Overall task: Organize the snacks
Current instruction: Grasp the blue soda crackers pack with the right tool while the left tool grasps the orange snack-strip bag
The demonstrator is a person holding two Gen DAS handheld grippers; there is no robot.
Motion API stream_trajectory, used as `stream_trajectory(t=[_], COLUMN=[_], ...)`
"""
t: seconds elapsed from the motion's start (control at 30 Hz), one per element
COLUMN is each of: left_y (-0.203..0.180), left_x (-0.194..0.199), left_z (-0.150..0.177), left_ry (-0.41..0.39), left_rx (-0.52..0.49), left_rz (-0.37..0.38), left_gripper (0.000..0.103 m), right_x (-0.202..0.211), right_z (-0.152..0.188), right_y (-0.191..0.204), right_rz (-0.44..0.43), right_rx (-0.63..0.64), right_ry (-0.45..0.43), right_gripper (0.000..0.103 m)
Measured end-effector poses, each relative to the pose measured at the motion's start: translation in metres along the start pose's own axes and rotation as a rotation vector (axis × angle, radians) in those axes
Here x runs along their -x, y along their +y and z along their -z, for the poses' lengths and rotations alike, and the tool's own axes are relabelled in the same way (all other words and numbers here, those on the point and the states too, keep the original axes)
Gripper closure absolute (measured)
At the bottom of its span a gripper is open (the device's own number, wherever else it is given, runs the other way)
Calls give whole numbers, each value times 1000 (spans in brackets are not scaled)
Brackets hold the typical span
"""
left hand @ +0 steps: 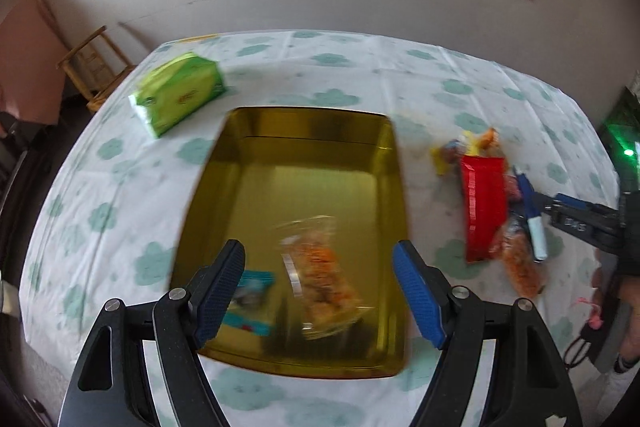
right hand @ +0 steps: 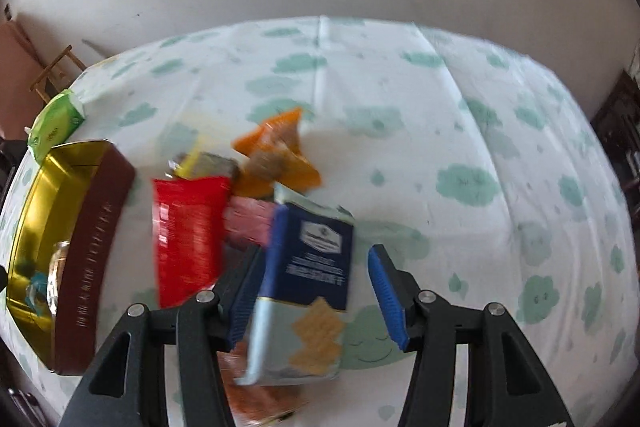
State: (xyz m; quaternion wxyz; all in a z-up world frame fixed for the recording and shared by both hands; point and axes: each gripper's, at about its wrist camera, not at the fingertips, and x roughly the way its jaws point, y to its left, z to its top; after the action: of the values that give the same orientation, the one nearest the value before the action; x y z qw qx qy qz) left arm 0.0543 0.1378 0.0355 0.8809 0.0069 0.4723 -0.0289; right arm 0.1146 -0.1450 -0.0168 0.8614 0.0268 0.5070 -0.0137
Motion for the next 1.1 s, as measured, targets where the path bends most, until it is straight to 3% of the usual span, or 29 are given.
stream_trajectory(t=[0.27,0.53,0.7,0.93,1.1], left_y=[-48,-85,-105,-118,-138], left_x=[-16,-38,-44,-32,-40], left_z=[-1,9,16,9,6], left_ry=[30,110,94,39,115], left_rx=[-84,-83,-100,-99,-50], left_rz=[40,100,9,-12,90], left_gripper=[29,29,23,23,24], right_x=[-30,-25,-20,-15,-11], right_z=[12,23,35,45,52], right_y=[-22,-25,-29,-64,-107], right_rz=[-5,-22,-38,-10,50], right_rx=[-14,84,143,109,29], right_ry=[49,2,-42,-95,-134], right_gripper=[47,47,52,53,53])
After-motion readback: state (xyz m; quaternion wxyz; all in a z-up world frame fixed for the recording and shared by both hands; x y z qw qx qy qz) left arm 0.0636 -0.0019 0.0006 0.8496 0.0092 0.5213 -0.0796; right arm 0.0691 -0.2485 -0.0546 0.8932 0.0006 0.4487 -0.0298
